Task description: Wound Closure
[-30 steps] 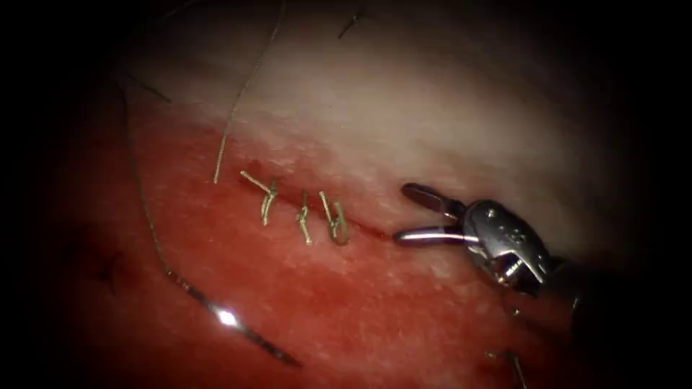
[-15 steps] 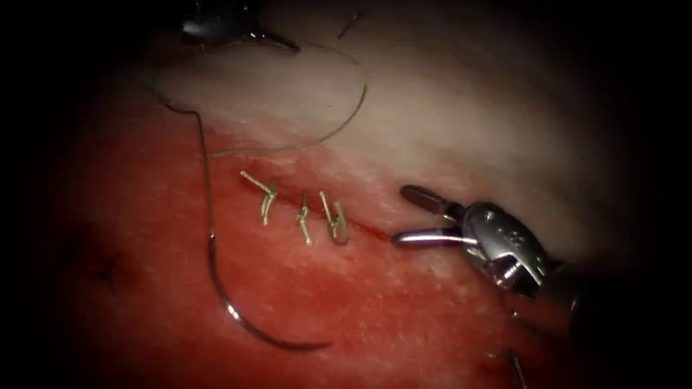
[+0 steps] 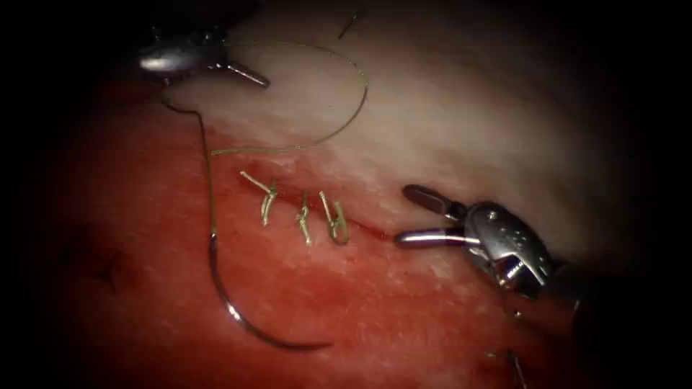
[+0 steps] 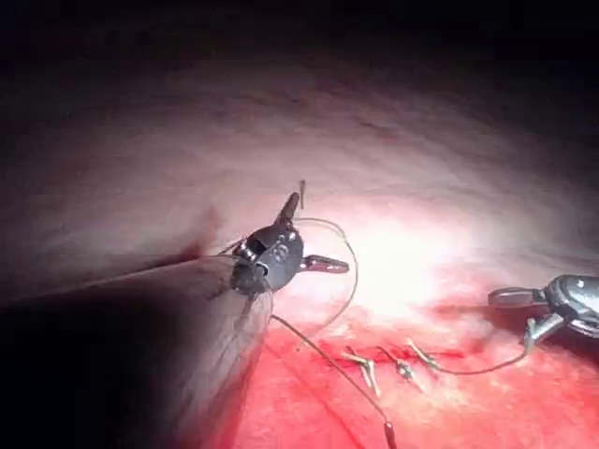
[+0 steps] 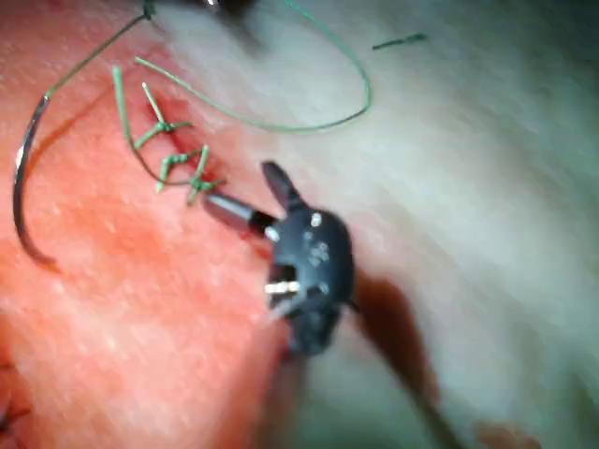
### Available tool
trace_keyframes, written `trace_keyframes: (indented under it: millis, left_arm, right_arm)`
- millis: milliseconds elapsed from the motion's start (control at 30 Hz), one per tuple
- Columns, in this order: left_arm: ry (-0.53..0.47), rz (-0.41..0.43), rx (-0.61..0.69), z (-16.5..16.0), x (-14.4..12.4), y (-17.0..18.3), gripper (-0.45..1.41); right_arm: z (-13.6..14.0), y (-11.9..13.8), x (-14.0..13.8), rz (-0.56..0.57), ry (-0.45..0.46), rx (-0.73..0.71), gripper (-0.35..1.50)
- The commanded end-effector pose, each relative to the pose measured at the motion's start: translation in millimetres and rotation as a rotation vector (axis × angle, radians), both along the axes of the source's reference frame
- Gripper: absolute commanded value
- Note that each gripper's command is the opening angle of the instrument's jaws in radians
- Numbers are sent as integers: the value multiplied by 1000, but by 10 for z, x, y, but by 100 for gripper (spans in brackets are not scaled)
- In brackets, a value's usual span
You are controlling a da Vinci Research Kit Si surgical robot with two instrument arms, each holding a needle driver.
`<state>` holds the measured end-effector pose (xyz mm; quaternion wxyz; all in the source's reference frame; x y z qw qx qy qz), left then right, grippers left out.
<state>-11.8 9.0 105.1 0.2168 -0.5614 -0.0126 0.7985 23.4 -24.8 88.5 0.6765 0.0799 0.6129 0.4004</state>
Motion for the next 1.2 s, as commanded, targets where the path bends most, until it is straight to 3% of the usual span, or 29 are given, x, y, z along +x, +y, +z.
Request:
trace_keyframes:
  millis: [33,133,433,700,1067,1133,1167,1200]
  left_arm:
    - [-22,16,-3,-1,-11,-6,77]
    - [-85,53,8,-26,-30,-37,62]
    - [-149,77,114,-87,-68,-113,62]
    - [-91,108,208,-80,-87,-152,62]
    - [-141,73,346,-81,-117,-152,49]
    - [-148,76,355,-83,-118,-153,35]
    - [-157,84,362,-85,-119,-155,3]
    - [-171,99,364,-86,-119,-155,-45]
  right_arm:
    - [4,1,4,-3,4,0,108]
    - [0,0,1,-7,2,-2,108]
    - [-4,2,3,-4,-11,-13,111]
    - [-5,1,3,-4,-11,-14,111]
    - [-1,-3,14,-7,-29,-13,113]
    - [-1,-3,14,-7,-29,-13,113]
    - [0,-4,15,-6,-30,-13,113]
    - [0,-4,15,-6,-30,-14,113]
